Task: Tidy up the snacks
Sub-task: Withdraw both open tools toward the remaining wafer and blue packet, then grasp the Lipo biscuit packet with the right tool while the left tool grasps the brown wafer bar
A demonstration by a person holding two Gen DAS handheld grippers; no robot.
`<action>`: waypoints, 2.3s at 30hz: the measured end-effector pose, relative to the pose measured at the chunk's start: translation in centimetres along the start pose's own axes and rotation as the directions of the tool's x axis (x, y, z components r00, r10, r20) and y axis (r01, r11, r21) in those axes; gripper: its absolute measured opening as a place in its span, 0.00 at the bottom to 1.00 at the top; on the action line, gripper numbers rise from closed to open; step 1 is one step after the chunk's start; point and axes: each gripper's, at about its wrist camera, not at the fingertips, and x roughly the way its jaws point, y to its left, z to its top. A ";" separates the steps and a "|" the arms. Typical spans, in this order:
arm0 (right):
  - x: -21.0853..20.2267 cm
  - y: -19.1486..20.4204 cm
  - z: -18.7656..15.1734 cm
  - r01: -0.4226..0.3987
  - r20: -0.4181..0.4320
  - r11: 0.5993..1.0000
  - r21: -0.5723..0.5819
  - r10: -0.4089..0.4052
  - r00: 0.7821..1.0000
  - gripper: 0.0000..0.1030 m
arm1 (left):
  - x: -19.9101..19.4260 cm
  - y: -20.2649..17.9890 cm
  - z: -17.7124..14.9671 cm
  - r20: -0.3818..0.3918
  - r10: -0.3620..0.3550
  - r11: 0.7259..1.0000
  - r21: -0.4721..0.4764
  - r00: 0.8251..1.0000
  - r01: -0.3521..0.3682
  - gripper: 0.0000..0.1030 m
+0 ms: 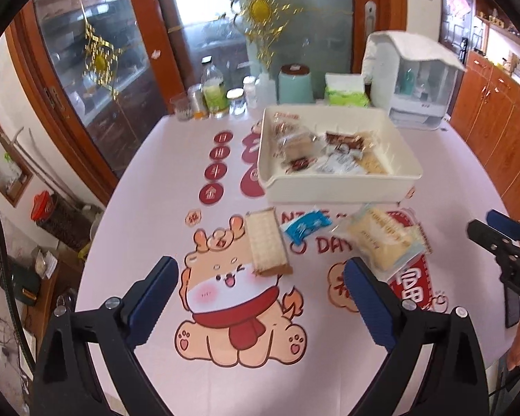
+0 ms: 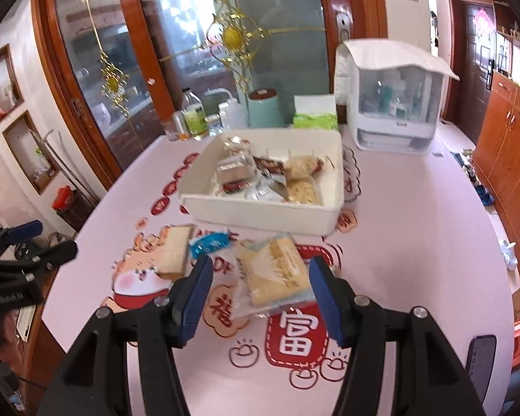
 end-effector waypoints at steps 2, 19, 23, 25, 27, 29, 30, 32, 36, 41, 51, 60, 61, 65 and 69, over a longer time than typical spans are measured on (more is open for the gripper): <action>1.0 -0.7 -1.0 0.017 -0.020 1.000 0.009 -0.017 1.000 0.57 | 1.7 0.7 -0.4 -0.033 0.003 1.000 -0.011 0.999 -0.003 0.93; 8.3 -5.3 -6.0 0.106 -0.180 0.982 0.155 -0.077 0.981 0.56 | 15.6 3.3 -0.6 -0.242 -0.023 0.999 -0.046 0.970 0.013 0.93; 9.8 -7.0 -5.6 0.146 -0.195 0.968 0.204 -0.106 0.975 0.56 | 18.3 3.0 -0.1 -0.271 -0.030 0.998 -0.055 0.962 0.016 0.93; 10.7 -8.1 -5.3 0.173 -0.204 0.958 0.228 -0.127 0.971 0.56 | 19.4 2.8 0.1 -0.278 -0.029 0.998 -0.058 0.960 0.013 0.93; 11.5 -9.0 -5.0 0.194 -0.210 0.951 0.241 -0.144 0.967 0.56 | 20.5 2.4 0.3 -0.285 -0.015 0.999 -0.052 0.959 0.000 0.93; 12.6 -10.0 -4.6 0.221 -0.223 0.944 0.247 -0.166 0.961 0.56 | 21.6 1.9 0.5 -0.289 -0.005 0.999 -0.046 0.957 -0.008 0.93; 13.1 -10.3 -4.6 0.231 -0.229 0.941 0.248 -0.175 0.958 0.56 | 21.9 1.7 0.5 -0.292 -0.003 0.999 -0.045 0.956 -0.010 0.93; 14.2 -11.1 -4.4 0.240 -0.245 0.937 0.254 -0.178 0.953 0.56 | 22.7 1.4 0.6 -0.298 -0.004 0.999 -0.045 0.954 -0.010 0.93; 16.6 -11.8 -4.5 0.241 -0.284 0.937 0.255 -0.165 0.944 0.56 | 23.9 0.9 0.9 -0.302 -0.009 0.999 -0.053 0.953 -0.007 0.93; 18.3 -10.9 -4.4 0.188 -0.296 0.955 0.229 -0.116 0.948 0.56 | 25.2 0.4 1.2 -0.315 -0.006 0.998 -0.055 0.949 -0.012 0.93; 19.8 -6.8 -4.1 0.089 -0.323 0.991 0.102 -0.052 0.945 0.57 | 26.5 0.9 0.9 -0.337 -0.005 0.996 -0.083 0.941 -0.025 0.93; 20.9 -3.9 -4.0 0.157 -0.327 0.987 -0.028 -0.157 0.932 0.64 | 27.4 1.6 1.0 -0.351 -0.028 0.993 -0.119 0.936 -0.015 0.93; 20.9 -3.9 -3.9 0.160 -0.326 0.987 -0.026 -0.160 0.932 0.62 | 27.5 1.6 1.0 -0.352 -0.030 0.993 -0.121 0.935 -0.014 0.93; 21.0 -3.7 -3.7 0.154 -0.309 0.988 -0.029 -0.156 0.938 0.51 | 28.3 2.0 0.6 -0.369 -0.027 0.992 -0.121 0.929 -0.019 0.93; 20.3 -3.7 -4.1 0.160 -0.294 0.987 -0.016 -0.157 0.943 0.48 | 28.5 2.7 0.2 -0.368 -0.073 0.985 -0.173 0.927 0.008 0.91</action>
